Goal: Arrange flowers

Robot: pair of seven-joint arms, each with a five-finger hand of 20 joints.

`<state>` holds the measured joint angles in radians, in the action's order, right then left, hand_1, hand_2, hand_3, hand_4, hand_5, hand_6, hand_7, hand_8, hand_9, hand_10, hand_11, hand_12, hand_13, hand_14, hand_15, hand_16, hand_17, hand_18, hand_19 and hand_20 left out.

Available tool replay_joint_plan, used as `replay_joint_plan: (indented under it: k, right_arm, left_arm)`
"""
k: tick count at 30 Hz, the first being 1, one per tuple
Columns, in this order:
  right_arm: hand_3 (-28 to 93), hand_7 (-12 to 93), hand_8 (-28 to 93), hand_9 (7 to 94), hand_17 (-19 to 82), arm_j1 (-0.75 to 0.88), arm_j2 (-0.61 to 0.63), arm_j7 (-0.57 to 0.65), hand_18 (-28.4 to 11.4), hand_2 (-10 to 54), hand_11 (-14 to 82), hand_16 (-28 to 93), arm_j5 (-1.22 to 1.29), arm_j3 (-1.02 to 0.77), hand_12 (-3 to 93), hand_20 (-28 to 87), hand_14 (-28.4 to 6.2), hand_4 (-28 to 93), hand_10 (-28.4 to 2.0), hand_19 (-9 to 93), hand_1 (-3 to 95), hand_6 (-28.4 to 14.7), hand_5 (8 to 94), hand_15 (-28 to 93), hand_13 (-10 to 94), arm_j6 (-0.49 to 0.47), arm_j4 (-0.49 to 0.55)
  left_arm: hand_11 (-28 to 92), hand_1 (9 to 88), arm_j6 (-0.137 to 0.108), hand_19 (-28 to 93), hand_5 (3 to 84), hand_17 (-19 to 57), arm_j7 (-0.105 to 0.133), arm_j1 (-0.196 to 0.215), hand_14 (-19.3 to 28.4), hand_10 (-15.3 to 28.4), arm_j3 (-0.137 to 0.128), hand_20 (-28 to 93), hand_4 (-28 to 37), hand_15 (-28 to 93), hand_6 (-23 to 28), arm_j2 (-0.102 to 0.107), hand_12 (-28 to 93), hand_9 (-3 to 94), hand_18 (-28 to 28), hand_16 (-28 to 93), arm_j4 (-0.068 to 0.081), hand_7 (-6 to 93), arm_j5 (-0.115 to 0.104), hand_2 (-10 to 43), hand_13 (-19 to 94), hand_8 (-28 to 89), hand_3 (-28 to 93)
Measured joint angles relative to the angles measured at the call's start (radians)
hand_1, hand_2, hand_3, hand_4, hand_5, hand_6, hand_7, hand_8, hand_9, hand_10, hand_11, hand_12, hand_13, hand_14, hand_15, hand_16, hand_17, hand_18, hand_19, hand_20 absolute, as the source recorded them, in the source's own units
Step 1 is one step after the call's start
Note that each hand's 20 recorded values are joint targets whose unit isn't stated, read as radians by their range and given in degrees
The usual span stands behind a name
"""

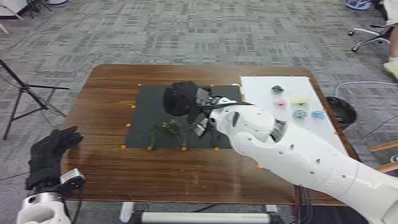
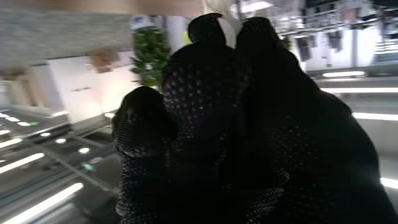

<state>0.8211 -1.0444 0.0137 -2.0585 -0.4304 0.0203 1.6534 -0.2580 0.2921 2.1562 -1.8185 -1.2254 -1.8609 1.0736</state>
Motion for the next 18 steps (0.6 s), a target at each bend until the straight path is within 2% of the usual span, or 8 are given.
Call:
replay_joint_plan:
  k: [8,18]
  right_arm:
    - [59,20,12,86.0,58,-0.001,-0.158,-0.132,-11.1,-9.5,5.3,38,-0.126,0.001,36.9,50,-1.9,-16,-8.4,86,61.6,0.9,76.0,47,89,-0.093,-0.083]
    - [59,21,10,85.9,58,0.094,-0.298,-0.170,-11.3,-9.5,3.6,37,-0.277,-0.038,33.5,50,-1.7,-16,-8.7,88,61.1,2.2,75.9,48,89,-0.109,-0.180]
  left_arm:
    - [23,24.2,0.000,12,58.4,11.5,0.000,-0.013,19.0,15.3,0.014,22,-28.3,27,2.7,0.005,15,56.9,12.2,2,0.005,17.4,-0.002,9.6,47,-7,68]
    - [23,24.2,0.000,12,58.4,11.4,0.000,-0.068,19.0,15.3,0.049,22,-28.3,27,2.8,0.029,15,56.9,12.2,2,0.029,17.3,-0.005,9.6,47,-7,67]
